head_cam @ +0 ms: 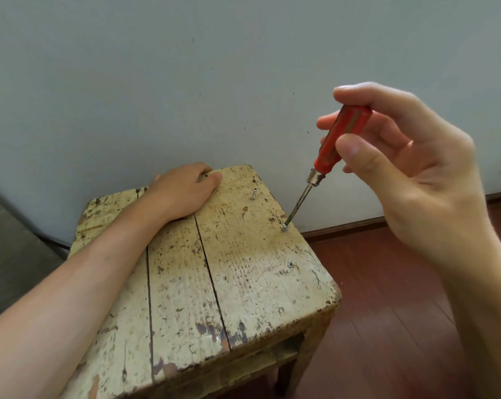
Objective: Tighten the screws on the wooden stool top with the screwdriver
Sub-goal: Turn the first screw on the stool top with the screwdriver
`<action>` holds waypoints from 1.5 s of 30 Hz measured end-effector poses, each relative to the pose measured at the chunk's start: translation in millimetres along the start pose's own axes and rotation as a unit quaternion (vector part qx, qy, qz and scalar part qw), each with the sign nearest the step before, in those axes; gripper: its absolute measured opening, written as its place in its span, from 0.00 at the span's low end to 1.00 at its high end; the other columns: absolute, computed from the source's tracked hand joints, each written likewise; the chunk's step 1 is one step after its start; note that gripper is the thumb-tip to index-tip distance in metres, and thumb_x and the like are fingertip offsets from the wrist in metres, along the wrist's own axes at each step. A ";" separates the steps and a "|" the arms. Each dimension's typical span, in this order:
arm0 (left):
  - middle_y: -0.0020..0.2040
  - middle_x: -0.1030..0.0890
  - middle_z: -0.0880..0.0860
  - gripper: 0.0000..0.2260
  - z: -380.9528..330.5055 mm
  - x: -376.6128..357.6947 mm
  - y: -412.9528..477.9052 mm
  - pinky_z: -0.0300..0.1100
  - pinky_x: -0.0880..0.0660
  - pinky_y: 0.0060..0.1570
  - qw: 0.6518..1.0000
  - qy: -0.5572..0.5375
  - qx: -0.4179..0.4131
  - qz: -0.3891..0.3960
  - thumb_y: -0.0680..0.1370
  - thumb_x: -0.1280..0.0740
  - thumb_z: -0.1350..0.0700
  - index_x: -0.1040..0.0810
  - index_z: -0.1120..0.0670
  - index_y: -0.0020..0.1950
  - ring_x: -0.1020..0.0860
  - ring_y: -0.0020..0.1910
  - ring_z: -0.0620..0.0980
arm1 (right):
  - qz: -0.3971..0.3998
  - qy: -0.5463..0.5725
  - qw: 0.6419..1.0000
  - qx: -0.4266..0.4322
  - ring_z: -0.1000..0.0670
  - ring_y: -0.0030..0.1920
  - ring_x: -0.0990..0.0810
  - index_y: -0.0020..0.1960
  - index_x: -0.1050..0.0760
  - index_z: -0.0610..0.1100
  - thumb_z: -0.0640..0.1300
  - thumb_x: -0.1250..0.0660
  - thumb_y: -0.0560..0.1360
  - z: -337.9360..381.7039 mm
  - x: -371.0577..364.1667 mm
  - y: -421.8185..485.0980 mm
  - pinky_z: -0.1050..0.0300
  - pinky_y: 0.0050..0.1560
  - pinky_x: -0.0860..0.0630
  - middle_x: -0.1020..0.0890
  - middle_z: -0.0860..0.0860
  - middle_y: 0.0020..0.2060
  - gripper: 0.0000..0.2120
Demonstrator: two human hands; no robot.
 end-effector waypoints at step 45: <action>0.63 0.21 0.47 0.21 6.7 -3.6 5.1 0.58 0.32 0.68 1.000 -0.008 -0.002 0.000 0.82 0.46 0.36 0.24 0.46 0.67 0.24 0.64 0.53 | 0.221 0.371 0.879 -0.203 0.50 0.18 0.29 0.26 0.26 0.47 0.45 0.46 0.81 -8.3 -52.4 64.4 0.65 0.24 0.33 0.24 0.48 0.21 0.26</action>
Point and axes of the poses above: each hand's wrist, its own y-axis towards the middle knuckle, its own x-axis out of the back of the hand, z = x × y, the point moved 3 cm from there along y, towards the middle knuckle
